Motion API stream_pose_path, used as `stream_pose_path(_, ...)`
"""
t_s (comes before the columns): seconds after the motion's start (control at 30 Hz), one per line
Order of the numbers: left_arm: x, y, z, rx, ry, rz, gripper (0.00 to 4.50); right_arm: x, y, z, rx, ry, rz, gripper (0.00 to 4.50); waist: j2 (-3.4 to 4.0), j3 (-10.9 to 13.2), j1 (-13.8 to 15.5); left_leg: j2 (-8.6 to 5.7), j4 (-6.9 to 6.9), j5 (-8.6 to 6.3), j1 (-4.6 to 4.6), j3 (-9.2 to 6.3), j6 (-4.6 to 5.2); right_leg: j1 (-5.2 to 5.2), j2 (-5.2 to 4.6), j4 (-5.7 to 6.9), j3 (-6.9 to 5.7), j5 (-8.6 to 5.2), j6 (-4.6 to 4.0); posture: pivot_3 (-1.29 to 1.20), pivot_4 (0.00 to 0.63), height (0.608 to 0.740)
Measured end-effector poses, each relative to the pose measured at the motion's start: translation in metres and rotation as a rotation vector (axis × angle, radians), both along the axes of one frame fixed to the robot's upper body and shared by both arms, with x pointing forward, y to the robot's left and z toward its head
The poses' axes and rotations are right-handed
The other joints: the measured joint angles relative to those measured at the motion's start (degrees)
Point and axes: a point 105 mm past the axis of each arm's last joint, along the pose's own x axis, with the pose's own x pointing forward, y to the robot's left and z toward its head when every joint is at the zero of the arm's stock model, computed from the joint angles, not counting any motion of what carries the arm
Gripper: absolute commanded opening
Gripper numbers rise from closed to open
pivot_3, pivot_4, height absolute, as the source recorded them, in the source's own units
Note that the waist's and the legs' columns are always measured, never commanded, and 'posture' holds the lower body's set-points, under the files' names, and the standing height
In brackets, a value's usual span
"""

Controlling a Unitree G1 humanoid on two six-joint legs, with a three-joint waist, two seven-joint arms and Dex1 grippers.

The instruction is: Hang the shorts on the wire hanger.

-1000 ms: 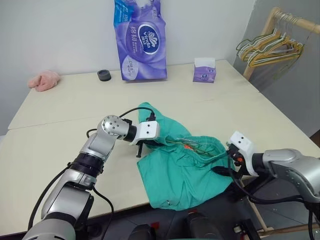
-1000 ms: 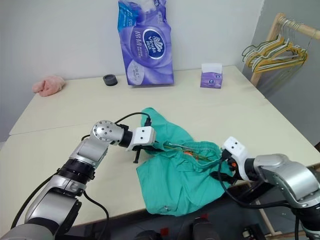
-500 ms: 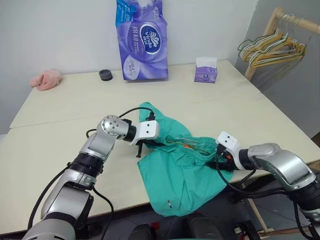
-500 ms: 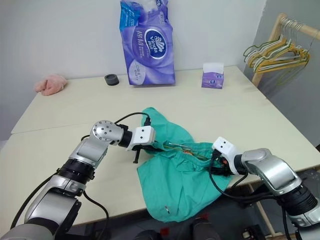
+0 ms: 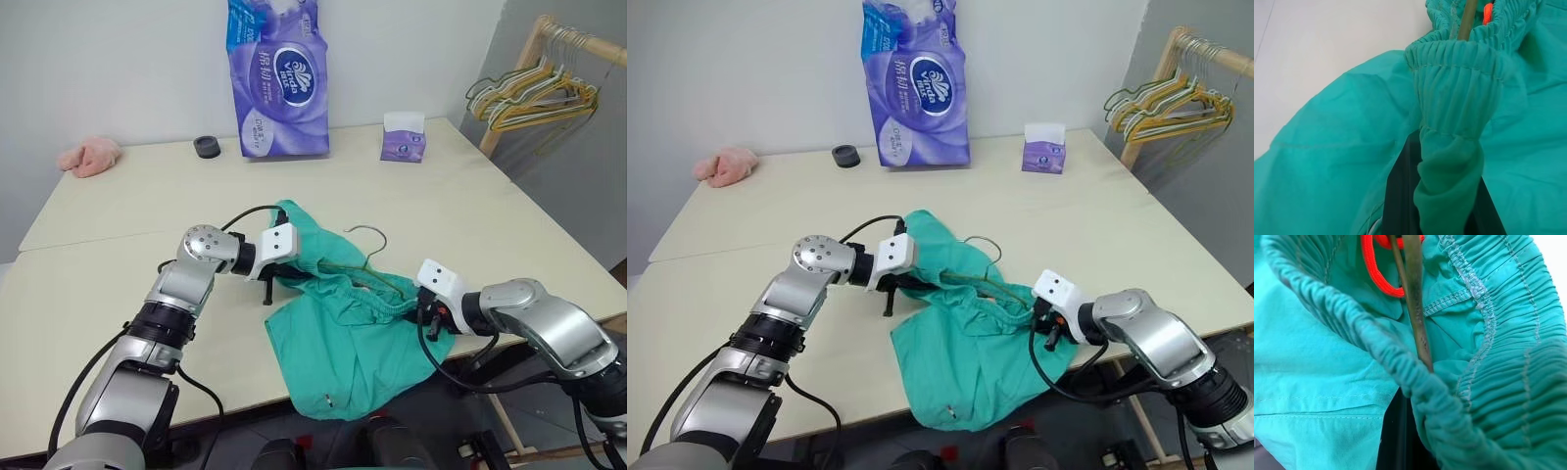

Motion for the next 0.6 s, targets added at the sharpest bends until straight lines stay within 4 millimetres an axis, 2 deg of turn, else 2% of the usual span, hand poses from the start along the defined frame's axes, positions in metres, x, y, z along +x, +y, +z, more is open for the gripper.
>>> stream_pose_path(0.03,-0.001,0.0,0.001,-0.009,0.005,-0.004,0.0,-0.001,0.0,0.0,-0.003,0.001,0.0,0.02,0.0,0.0,0.0,0.0,0.0,0.0,0.0,0.0,0.0,0.0,0.0,0.0,0.0,0.0,0.0,-0.2,0.042,0.74)
stream_pose_path(0.13,-0.002,-0.001,0.003,-0.041,0.029,0.005,0.66,-0.002,0.0,0.002,-0.011,-0.004,0.004,0.0,0.0,0.0,0.0,0.0,0.0,0.0,0.0,0.0,0.0,0.0,0.0,0.0,0.0,0.0,0.0,-0.21,0.039,0.74)
stream_pose_path(0.33,0.004,-0.003,0.011,-0.079,0.027,0.002,2.45,-0.008,0.001,0.013,0.006,-0.025,0.033,0.0,0.0,0.0,0.0,0.0,0.01,0.0,-0.01,0.0,0.0,0.0,0.0,0.0,-0.01,0.0,0.0,-0.21,0.033,0.74)
stream_pose_path(0.47,0.007,0.007,0.007,-0.065,0.047,0.015,3.62,-0.009,-0.004,0.024,0.012,-0.057,0.028,0.0,0.01,0.0,-0.1,0.0,0.0,0.0,0.0,0.0,0.0,-0.01,0.0,0.0,-0.02,0.0,0.0,-0.22,0.031,0.74)
stream_pose_path(0.6,0.014,0.026,0.005,-0.029,0.074,0.047,3.62,-0.018,-0.017,0.031,-0.011,-0.049,0.027,0.0,0.01,0.0,-0.1,0.0,0.0,0.0,-0.04,0.01,0.0,-0.03,0.0,-0.01,-0.03,0.0,0.0,-0.23,0.028,0.74)
